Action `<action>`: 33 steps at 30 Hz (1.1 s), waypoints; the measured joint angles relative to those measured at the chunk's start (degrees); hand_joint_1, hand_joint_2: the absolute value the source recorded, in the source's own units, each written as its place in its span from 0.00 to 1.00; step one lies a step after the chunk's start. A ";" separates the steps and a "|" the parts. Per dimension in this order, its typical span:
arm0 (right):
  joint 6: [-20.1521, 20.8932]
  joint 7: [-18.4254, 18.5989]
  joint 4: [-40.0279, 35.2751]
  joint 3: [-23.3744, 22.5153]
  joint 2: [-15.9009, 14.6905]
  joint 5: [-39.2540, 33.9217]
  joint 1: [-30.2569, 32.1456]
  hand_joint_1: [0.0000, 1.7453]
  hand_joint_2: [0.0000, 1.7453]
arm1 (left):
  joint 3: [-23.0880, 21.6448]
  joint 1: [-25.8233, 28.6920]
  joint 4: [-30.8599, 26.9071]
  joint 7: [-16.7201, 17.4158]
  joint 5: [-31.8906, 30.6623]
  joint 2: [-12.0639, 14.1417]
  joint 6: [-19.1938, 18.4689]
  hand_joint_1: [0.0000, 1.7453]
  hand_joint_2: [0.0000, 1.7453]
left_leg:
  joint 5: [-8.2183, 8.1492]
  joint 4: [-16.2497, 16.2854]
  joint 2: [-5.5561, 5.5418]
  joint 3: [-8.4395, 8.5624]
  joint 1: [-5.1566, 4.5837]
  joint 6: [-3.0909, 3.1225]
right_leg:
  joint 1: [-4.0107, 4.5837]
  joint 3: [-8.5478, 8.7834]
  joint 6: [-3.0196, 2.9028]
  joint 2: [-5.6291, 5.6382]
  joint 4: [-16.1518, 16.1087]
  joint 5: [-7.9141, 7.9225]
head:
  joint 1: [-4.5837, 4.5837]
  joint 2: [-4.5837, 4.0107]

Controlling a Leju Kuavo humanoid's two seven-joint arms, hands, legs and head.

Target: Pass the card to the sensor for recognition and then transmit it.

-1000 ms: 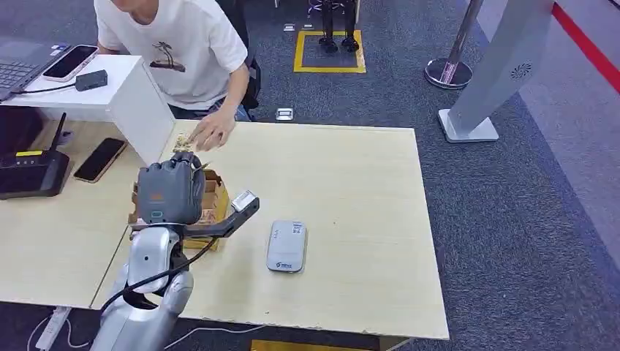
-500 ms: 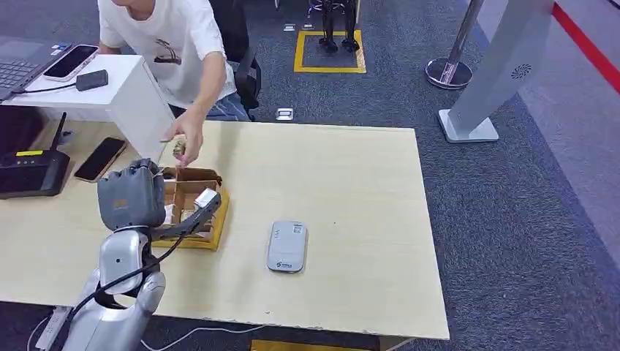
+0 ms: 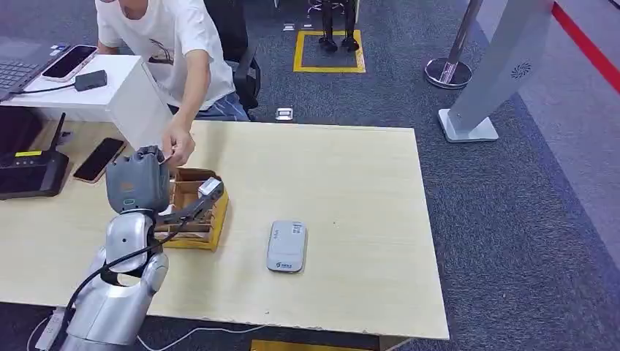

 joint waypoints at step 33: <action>0.72 -0.70 0.04 -0.07 -0.13 -1.27 0.04 0.00 0.00 | -0.66 6.38 -5.21 -15.96 0.00 -5.53 -10.41 0.00 1.00 | -0.02 0.00 0.04 -0.03 -0.01 0.01 | 0.00 -0.01 0.00 0.03 -0.01 -0.01 | 0.00 0.00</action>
